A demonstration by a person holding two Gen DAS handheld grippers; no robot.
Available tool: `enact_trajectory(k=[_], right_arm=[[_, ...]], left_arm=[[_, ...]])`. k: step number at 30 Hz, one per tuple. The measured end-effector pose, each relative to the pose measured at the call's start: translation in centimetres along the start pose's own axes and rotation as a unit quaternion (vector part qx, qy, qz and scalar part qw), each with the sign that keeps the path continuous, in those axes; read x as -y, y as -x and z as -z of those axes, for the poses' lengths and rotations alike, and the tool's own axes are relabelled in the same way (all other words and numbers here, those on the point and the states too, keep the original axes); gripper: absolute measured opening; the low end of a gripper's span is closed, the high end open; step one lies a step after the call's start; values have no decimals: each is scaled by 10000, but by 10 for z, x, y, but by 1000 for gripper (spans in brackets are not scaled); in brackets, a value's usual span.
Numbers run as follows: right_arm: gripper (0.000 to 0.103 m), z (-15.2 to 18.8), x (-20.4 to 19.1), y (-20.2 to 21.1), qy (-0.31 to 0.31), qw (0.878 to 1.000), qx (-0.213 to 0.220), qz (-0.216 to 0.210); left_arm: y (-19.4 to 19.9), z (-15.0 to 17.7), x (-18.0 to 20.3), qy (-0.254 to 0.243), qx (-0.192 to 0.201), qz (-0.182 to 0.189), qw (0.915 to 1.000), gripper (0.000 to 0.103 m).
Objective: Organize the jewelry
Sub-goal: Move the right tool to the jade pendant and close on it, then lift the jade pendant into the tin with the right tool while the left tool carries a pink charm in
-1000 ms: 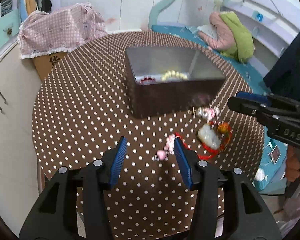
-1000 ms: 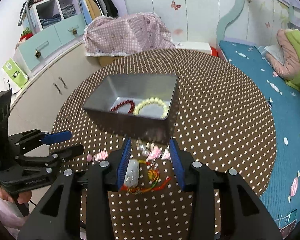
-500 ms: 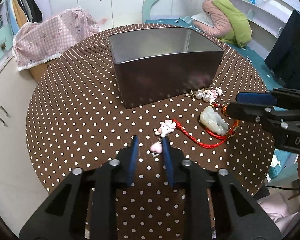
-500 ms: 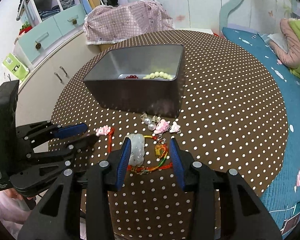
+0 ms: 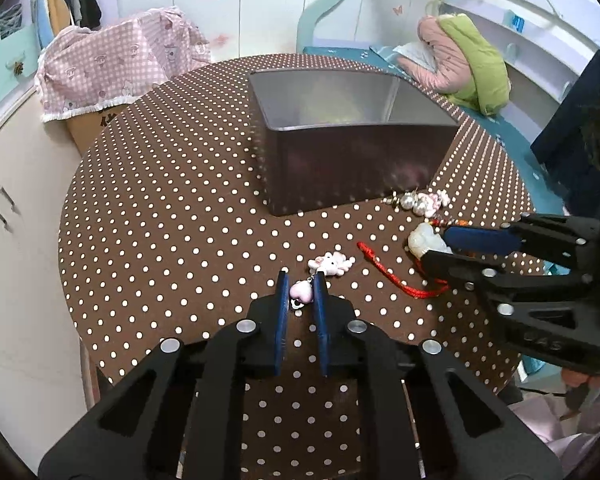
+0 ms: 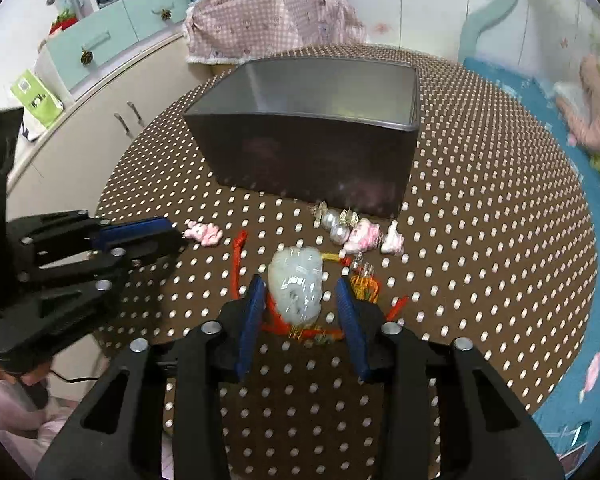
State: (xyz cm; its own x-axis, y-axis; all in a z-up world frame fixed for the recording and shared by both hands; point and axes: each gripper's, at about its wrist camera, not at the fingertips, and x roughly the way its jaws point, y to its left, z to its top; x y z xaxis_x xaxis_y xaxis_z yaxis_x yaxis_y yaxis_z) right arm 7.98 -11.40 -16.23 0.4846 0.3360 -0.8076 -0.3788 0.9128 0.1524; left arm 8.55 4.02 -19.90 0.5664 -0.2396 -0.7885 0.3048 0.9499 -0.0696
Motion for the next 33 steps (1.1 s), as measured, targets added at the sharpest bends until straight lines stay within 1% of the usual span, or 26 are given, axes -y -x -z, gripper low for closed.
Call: enact_trajectory(k=[2,9,17,22,27,33], right_arm=[[27,-2,-1,-2,44,10000,19,78],[25,-3,6,-1,-125,9999,42,-84],[25,-13,19,19,-312,9990,303,-141],[25,-21,28,34,-399,9975,549,-177],[25,-32,30,46,-399,9957,779,-292],[25,-45,28,49,-346,9947,908,-326]], left_arm=[[4,-2,1,25,50,34,10000,12],[19,-16,-1,56,310,135,9994,12],[34,-32,-1,39,572,221,9981,13],[42,-45,-1,15,740,248,9969,13],[49,-54,0,26,875,260,9958,13],[57,-69,-3,70,1074,257,9939,13]])
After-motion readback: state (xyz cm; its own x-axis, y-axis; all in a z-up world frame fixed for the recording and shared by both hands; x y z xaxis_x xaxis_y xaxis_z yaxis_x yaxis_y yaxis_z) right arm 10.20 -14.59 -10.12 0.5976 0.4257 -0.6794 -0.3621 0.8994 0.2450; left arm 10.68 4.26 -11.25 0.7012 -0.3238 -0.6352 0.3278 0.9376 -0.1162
